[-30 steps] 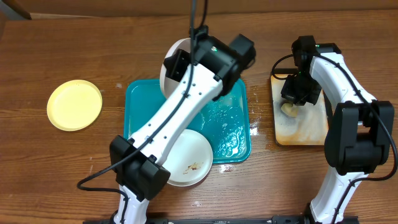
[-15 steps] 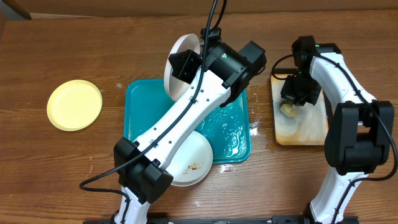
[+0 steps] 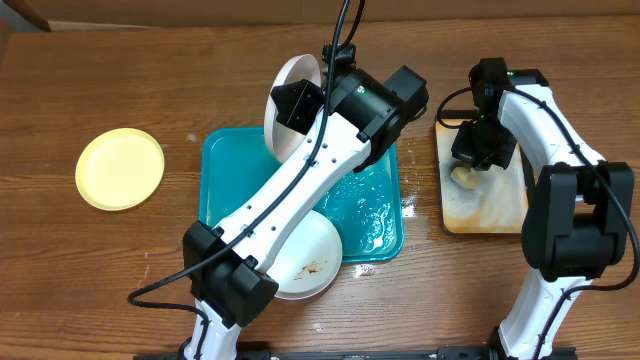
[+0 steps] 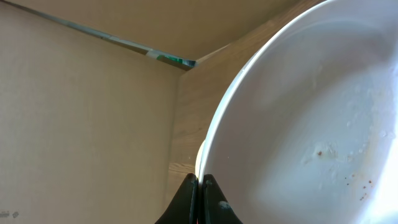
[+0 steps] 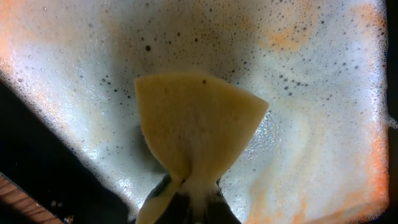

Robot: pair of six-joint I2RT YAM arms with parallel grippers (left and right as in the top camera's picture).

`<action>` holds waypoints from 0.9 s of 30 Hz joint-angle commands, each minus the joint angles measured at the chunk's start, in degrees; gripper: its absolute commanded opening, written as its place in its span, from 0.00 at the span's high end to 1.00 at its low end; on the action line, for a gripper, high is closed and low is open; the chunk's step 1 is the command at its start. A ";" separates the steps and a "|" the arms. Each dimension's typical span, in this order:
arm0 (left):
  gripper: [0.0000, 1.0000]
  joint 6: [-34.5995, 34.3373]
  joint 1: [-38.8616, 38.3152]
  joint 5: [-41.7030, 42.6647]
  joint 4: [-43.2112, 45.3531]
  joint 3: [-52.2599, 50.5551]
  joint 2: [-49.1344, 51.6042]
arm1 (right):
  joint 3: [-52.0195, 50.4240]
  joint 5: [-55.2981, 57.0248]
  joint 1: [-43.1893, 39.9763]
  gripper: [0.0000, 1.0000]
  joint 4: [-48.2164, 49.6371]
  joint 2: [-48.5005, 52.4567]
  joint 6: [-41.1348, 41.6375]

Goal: Clean dirty plates on tray and stack at the side
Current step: 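Lift the white plate off the teal tray with the left gripper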

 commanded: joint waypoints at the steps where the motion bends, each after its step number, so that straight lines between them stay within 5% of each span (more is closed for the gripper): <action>1: 0.96 -1.20 -0.13 -1.62 -0.15 1.27 -1.79 | -0.46 -0.39 -0.07 0.96 -0.02 -0.37 -0.02; 12: 0.96 -1.49 -0.02 1.53 -0.13 1.27 -1.79 | -0.46 -0.74 -0.07 0.96 -0.07 -0.37 -0.09; 21: 0.95 -2.62 12.79 40.02 1.40 1.27 -1.90 | -0.46 -1.16 -0.07 0.96 0.00 -0.39 -0.42; 27: 0.95 5.44 26.84 62.58 8.31 1.27 -4.15 | -0.46 -1.18 -0.07 0.96 -0.07 -0.37 -1.55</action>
